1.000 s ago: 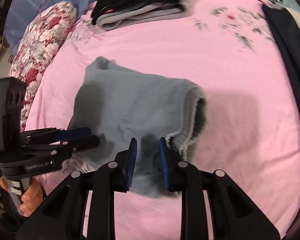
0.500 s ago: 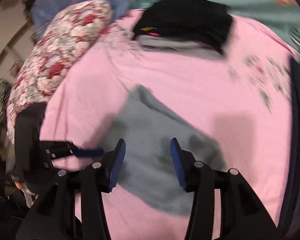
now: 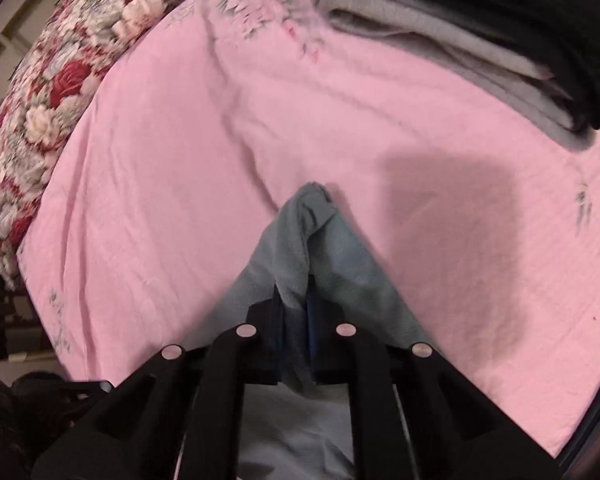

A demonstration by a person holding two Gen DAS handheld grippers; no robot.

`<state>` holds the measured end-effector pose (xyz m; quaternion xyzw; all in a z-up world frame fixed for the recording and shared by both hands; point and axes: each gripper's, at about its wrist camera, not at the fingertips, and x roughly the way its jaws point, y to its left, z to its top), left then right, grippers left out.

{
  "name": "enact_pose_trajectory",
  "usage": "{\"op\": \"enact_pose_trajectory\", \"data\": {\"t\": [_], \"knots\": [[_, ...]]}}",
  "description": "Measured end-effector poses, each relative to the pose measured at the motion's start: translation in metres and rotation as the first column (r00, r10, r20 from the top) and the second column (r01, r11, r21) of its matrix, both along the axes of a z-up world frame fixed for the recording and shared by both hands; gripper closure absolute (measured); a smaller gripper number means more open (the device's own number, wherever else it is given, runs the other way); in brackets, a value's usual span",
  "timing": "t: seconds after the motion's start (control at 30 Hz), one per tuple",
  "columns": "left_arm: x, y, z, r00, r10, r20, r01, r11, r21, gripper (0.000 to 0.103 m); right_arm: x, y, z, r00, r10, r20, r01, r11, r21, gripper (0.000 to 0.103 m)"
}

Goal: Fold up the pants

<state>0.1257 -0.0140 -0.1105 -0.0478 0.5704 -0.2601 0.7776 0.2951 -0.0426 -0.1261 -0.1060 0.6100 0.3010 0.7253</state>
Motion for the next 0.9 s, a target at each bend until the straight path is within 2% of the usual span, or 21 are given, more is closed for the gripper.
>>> {"op": "enact_pose_trajectory", "data": {"t": [0.13,0.23,0.27,0.3,0.37,0.4,0.43,0.5,0.57,0.63,0.7,0.8,0.9], "knots": [[0.002,-0.002,-0.004,1.0,0.004,0.001,-0.004,1.0,0.003,0.053,0.008,0.001,0.013,0.999,-0.035,0.033,0.035,0.999,0.002,0.094],[0.001,-0.002,-0.004,1.0,-0.001,0.002,0.001,1.0,0.005,0.051,0.014,0.009,-0.009,0.999,-0.029,0.019,0.03,0.999,-0.025,0.091],[0.0,-0.003,-0.001,1.0,-0.004,0.003,0.004,1.0,0.008,0.051,0.013,0.011,-0.013,0.999,-0.019,0.038,0.02,1.0,-0.017,0.09],[0.001,-0.006,0.0,1.0,-0.003,-0.002,0.003,1.0,0.013,0.051,0.013,0.011,-0.013,0.999,-0.012,0.041,0.013,1.0,-0.015,0.086],[0.0,-0.004,0.002,1.0,0.009,-0.019,-0.008,1.0,0.02,0.051,0.013,0.008,-0.008,0.999,-0.01,0.043,0.01,1.0,0.002,0.069],[0.0,-0.003,0.004,1.0,0.019,-0.023,-0.019,1.0,0.022,0.049,0.012,0.003,-0.003,0.998,-0.029,0.05,0.029,1.0,0.002,0.056],[0.002,-0.002,0.006,0.999,0.027,-0.022,-0.026,0.999,0.027,0.047,0.01,-0.003,0.004,0.996,-0.055,0.069,0.056,0.998,0.0,0.052],[-0.001,0.002,0.013,0.999,0.047,-0.007,-0.046,0.998,0.046,0.042,0.003,-0.018,0.021,0.992,-0.085,0.096,0.083,0.996,0.032,0.05],[-0.005,0.003,0.02,0.998,0.061,0.01,-0.061,0.997,0.056,0.037,-0.012,-0.04,0.045,0.986,-0.103,0.13,0.092,0.992,0.091,0.045],[-0.009,0.006,0.031,0.996,0.078,0.036,-0.08,0.995,0.062,0.03,-0.031,-0.06,0.061,0.977,-0.133,0.164,0.113,0.986,0.125,0.031],[-0.014,0.017,0.044,0.991,0.11,0.074,-0.115,0.992,0.057,0.015,-0.054,-0.089,0.07,0.967,-0.18,0.181,0.152,0.976,0.157,0.024],[-0.004,0.048,0.053,0.974,0.212,0.084,-0.214,0.977,0.01,0.011,-0.096,-0.13,0.067,0.957,-0.23,0.176,0.197,0.963,0.185,0.018],[0.013,0.073,0.031,0.959,0.282,0.01,-0.282,0.959,-0.011,0.011,-0.135,-0.167,0.05,0.951,-0.276,0.141,0.246,0.949,0.198,0.018]]}}
